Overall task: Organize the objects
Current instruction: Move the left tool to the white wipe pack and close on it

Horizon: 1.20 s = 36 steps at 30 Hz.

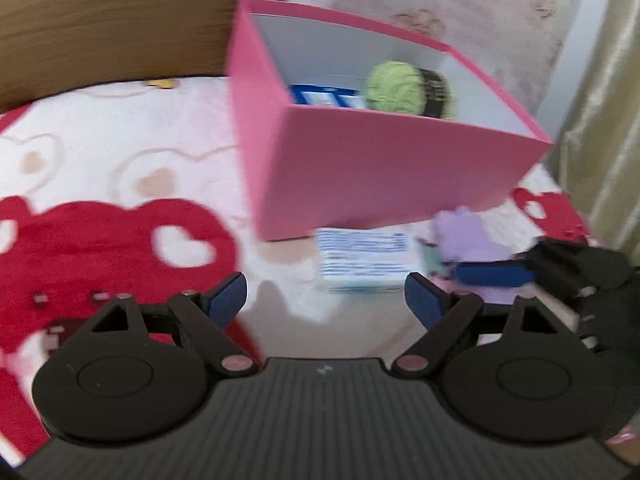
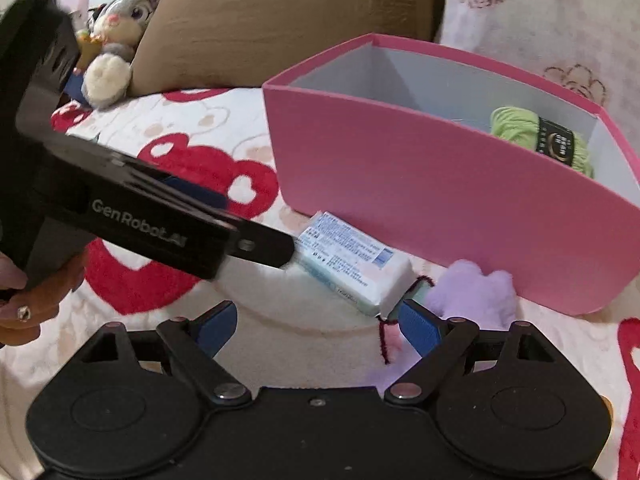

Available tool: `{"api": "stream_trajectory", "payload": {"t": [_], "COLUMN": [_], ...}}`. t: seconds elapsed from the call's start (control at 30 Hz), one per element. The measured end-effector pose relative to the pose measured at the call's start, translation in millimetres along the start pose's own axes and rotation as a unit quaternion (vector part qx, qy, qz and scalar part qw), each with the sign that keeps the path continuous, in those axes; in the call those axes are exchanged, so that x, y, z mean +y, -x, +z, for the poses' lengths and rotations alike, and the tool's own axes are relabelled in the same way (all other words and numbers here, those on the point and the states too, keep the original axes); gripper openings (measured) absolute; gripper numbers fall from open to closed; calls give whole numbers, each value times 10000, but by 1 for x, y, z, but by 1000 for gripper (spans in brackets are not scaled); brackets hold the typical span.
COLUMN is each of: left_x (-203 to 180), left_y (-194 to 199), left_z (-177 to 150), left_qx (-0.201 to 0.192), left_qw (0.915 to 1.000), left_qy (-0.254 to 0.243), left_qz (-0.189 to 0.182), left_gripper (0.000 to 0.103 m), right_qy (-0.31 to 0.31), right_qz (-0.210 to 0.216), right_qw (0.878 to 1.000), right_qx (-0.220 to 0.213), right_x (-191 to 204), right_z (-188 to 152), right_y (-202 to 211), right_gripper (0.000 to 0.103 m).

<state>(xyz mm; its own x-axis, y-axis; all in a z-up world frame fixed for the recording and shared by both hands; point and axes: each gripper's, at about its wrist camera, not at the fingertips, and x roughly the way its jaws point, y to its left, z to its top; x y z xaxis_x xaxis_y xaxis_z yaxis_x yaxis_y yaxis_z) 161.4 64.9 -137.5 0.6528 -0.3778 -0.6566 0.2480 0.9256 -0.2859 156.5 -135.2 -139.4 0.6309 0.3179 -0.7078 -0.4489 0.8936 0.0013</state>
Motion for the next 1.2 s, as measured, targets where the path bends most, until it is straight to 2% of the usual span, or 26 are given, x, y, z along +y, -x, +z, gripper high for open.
{"api": "stream_trajectory", "payload": {"t": [0.1,0.23,0.3,0.4,0.43,0.47,0.57,0.67,0.73,0.83,0.97,1.1,1.13,1.2], "left_x": [-9,-11,-10,-9,-9,-8,-8,1,5,10,21,26,26,28], "left_y": [-14,-27,-30,-31,-30,-29,-23,-12,-4,-3,-11,-17,-19,-22], "left_z": [-2,-4,-6,-7,-7,-8,-9,-13,-17,-19,-20,-19,-18,-17], "left_qx": [49,170,112,62,82,83,88,182,265,424,619,541,542,541], "left_qw": [9999,9997,9997,9992,9987,9981,9979,9938,9922,9917,9902,9875,9862,9833], "left_qy": [-10,193,227,311,376,412,327,620,711,844,1130,1363,1448,1635], "left_qz": [-122,59,2,-231,-346,-459,-558,-910,-990,-876,-540,-573,-585,-590], "left_gripper": [84,83,83,81,72,68,65,64,64,64,67,67,65,54], "right_qy": [31,30,138,217,208,204,203,157,143,107,-64,-27,-40,-76], "right_qz": [-110,-144,-165,-167,-164,-139,-86,80,252,395,301,233,231,229], "right_qw": [9999,9998,9997,9996,9997,9997,9997,9998,9995,9991,9995,9997,9997,9997], "right_qx": [50,98,80,28,7,-12,-42,-39,-81,-129,-117,-72,-76,-82], "right_x": [2,0,1,3,3,2,2,-2,-4,-5,-7,-3,-2,-2], "right_z": [-3,-5,-7,-8,-8,-8,-10,-11,-12,-14,-16,-16,-15,-15], "right_y": [-9,-19,-23,-28,-29,-29,-27,-20,-14,-9,-12,-16,-17,-19], "right_gripper": [89,86,86,86,87,88,88,88,88,86,87,88,88,89]}}
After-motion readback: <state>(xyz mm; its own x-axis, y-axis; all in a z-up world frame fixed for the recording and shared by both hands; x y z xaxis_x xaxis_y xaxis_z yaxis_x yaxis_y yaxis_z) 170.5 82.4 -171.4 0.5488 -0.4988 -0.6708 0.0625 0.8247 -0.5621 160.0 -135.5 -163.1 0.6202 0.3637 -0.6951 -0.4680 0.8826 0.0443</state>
